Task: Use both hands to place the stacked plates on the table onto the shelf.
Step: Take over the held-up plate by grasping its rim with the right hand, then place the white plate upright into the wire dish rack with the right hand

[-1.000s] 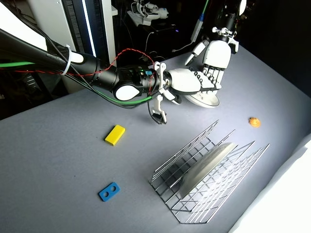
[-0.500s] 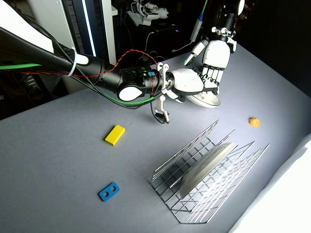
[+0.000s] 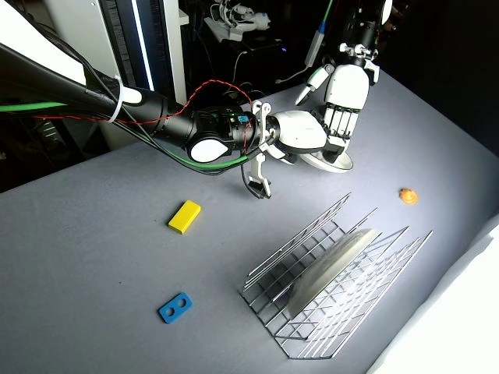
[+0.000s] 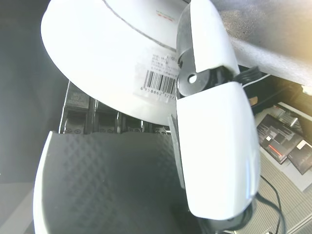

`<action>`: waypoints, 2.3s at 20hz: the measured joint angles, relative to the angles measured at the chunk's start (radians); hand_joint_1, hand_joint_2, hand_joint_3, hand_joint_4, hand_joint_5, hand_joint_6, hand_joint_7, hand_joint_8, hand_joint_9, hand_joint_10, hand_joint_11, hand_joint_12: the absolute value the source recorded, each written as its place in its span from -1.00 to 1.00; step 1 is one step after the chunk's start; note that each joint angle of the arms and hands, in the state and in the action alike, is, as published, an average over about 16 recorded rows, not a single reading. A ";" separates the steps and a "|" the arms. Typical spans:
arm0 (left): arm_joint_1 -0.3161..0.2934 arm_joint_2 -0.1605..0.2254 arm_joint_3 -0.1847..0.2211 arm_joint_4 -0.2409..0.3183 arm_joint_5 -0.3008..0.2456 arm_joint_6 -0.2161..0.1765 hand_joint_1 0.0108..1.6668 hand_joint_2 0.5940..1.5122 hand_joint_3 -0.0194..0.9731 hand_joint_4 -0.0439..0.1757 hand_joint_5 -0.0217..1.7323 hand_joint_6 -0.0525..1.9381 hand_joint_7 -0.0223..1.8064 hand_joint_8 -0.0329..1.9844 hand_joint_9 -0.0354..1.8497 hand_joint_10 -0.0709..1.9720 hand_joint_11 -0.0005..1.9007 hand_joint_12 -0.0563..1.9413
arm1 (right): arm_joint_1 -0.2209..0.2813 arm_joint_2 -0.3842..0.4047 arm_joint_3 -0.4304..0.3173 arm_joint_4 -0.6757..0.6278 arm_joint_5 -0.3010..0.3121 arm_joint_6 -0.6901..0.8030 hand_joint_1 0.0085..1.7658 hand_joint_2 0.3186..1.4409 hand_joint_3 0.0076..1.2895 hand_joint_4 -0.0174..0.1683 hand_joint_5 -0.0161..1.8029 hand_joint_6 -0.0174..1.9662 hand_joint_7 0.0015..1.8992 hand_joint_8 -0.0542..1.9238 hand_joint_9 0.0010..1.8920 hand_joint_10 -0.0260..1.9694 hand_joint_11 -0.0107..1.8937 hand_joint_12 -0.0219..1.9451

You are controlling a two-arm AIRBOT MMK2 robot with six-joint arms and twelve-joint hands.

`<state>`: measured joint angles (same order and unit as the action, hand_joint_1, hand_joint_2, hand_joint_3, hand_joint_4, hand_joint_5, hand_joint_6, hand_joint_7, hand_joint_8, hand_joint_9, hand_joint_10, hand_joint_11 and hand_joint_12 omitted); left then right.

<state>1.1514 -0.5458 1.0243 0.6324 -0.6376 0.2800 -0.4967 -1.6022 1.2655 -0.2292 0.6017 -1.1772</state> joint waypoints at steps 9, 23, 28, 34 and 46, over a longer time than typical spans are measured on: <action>-0.001 0.000 0.004 -0.017 -0.006 0.000 -1.00 0.31 -0.94 -0.71 -0.99 -0.99 -0.96 -0.97 -0.99 -0.97 -0.98 -0.93 | -0.001 0.000 0.001 -0.009 0.030 0.002 0.41 0.16 -0.99 -0.71 -0.05 -0.29 -0.01 -0.44 0.15 -0.91 -0.14 0.09; -0.041 0.016 0.102 -0.078 -0.084 -0.003 -1.00 0.30 -0.94 -0.61 -0.95 -0.95 -0.96 -0.96 -0.96 -0.93 -0.98 -0.94 | -0.001 -0.002 0.001 -0.003 0.050 0.009 0.40 0.13 -1.00 -0.70 -0.04 -0.15 0.03 -0.23 0.30 -0.96 -0.06 0.11; -0.053 0.023 0.159 -0.099 -0.125 -0.008 -1.00 0.29 -0.94 -0.59 -0.95 -0.94 -0.96 -0.96 -0.95 -0.92 -0.98 -0.94 | -0.003 0.001 -0.003 -0.003 0.055 0.010 0.40 0.13 -1.00 -0.72 -0.04 -0.15 0.04 -0.20 0.33 -0.96 -0.08 0.12; -0.054 0.025 0.212 -0.113 -0.161 -0.020 -1.00 0.28 -0.94 -0.58 -0.95 -0.94 -0.95 -0.96 -0.94 -0.92 -0.98 -0.94 | -0.006 0.025 -0.028 -0.010 0.054 0.011 0.40 0.14 -1.00 -0.72 -0.04 -0.15 0.05 -0.19 0.35 -0.96 -0.09 0.13; -0.049 0.025 0.275 -0.119 -0.207 -0.044 -1.00 0.29 -0.94 -0.55 -0.95 -0.94 -0.95 -0.96 -0.94 -0.92 -0.98 -0.94 | -0.008 0.211 -0.194 -0.033 0.023 0.035 0.40 0.14 -1.00 -0.68 0.01 -0.12 0.09 -0.17 0.38 -0.96 -0.09 0.15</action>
<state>1.1020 -0.5212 1.2996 0.5139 -0.8449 0.2359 -0.5048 -1.3910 1.0710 -0.2619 0.6252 -1.1426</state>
